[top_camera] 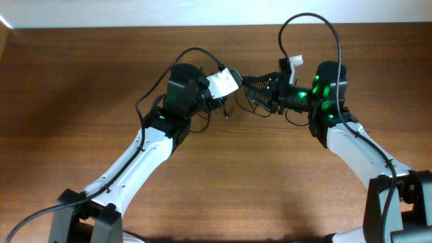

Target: Untangle cables

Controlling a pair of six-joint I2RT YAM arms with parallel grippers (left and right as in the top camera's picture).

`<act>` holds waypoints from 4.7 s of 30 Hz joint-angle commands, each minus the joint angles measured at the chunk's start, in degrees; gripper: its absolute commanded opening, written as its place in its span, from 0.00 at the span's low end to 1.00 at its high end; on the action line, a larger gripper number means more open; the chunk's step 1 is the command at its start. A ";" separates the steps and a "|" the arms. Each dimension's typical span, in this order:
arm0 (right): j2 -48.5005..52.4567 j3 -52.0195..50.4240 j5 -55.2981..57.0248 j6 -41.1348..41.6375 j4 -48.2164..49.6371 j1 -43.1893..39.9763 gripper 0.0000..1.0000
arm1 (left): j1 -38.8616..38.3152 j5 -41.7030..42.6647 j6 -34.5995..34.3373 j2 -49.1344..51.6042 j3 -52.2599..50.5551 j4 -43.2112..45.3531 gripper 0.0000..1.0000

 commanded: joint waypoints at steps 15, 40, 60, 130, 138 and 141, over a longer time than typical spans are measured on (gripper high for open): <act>-0.39 0.28 5.27 -0.61 0.15 0.39 0.12 | -1.25 3.65 -1.49 -1.36 0.22 -0.35 0.00; -0.39 0.28 -18.25 -4.09 61.77 0.35 0.04 | -0.85 -13.51 -16.65 -1.36 0.20 -2.86 0.00; -0.39 0.31 -20.26 -4.11 60.87 0.35 0.38 | 10.45 -7.21 -31.65 -1.36 0.20 1.09 0.00; -0.15 0.31 8.09 4.48 20.46 4.52 0.04 | 2.14 10.49 8.57 -1.29 0.22 9.09 0.00; -0.15 0.31 3.69 -0.94 20.63 4.52 0.04 | 4.63 -3.02 -5.90 -1.29 0.20 7.76 0.00; -0.15 0.31 3.13 -3.58 22.08 4.52 0.04 | 5.40 -3.67 -7.21 -1.29 0.20 4.63 0.00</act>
